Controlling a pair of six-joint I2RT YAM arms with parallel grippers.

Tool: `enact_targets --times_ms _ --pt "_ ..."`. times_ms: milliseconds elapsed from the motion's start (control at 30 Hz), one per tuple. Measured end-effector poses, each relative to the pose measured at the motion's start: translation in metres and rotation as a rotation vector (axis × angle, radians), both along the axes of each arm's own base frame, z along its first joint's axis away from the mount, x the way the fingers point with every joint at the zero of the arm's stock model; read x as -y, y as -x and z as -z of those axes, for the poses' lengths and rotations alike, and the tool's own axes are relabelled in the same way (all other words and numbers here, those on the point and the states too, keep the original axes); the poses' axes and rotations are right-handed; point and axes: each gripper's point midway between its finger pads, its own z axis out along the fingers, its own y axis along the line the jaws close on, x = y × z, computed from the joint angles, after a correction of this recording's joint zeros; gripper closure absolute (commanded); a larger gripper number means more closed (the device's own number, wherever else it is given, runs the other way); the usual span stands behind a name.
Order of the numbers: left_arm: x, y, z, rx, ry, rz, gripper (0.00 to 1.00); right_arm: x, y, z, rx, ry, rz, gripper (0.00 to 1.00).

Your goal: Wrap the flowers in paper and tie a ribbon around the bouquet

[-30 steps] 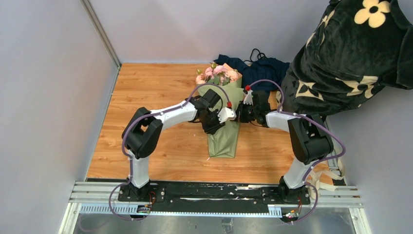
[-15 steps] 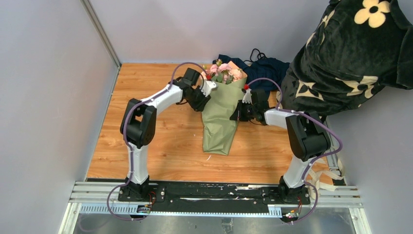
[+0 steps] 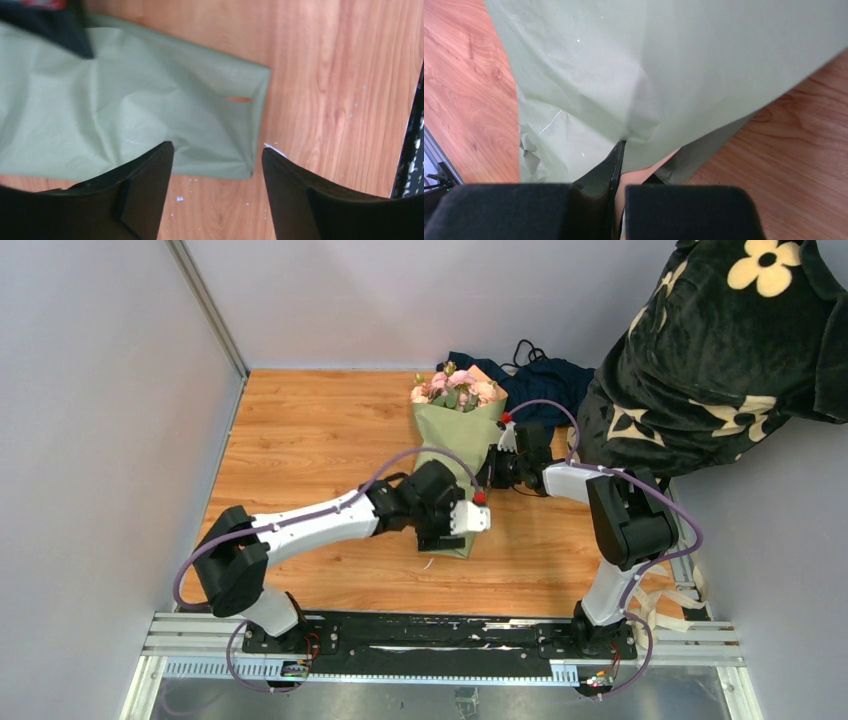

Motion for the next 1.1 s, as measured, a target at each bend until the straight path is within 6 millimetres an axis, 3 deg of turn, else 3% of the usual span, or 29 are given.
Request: enact_targets --times_ms 67,133,233,333,533,700,933,1100 --pt "0.006 0.021 0.016 0.019 -0.061 0.062 0.18 -0.001 -0.001 -0.001 -0.002 -0.008 0.007 1.00" --pt "0.006 0.028 0.035 0.036 -0.130 0.076 0.17 -0.001 -0.002 -0.002 -0.002 -0.013 0.012 1.00" --pt "0.006 0.025 0.056 0.077 -0.206 0.058 0.20 -0.002 -0.003 -0.004 0.003 -0.019 0.015 1.00" --pt "0.008 0.015 0.065 0.116 -0.232 0.020 0.30 -0.002 -0.003 -0.004 0.003 -0.021 0.017 1.00" --pt "0.017 0.007 0.065 0.138 -0.194 -0.024 0.69 -0.001 -0.004 -0.003 0.003 -0.017 0.021 0.99" --pt "0.024 0.015 0.066 0.116 -0.168 -0.003 1.00 -0.001 -0.004 -0.003 -0.002 -0.019 0.031 0.76" --pt "0.027 0.026 0.086 0.087 -0.208 0.037 1.00 0.011 0.005 -0.008 -0.026 0.041 0.047 0.56" --pt "0.026 0.033 0.094 0.089 -0.230 0.072 1.00 0.047 0.007 -0.043 0.002 0.041 0.116 0.54"
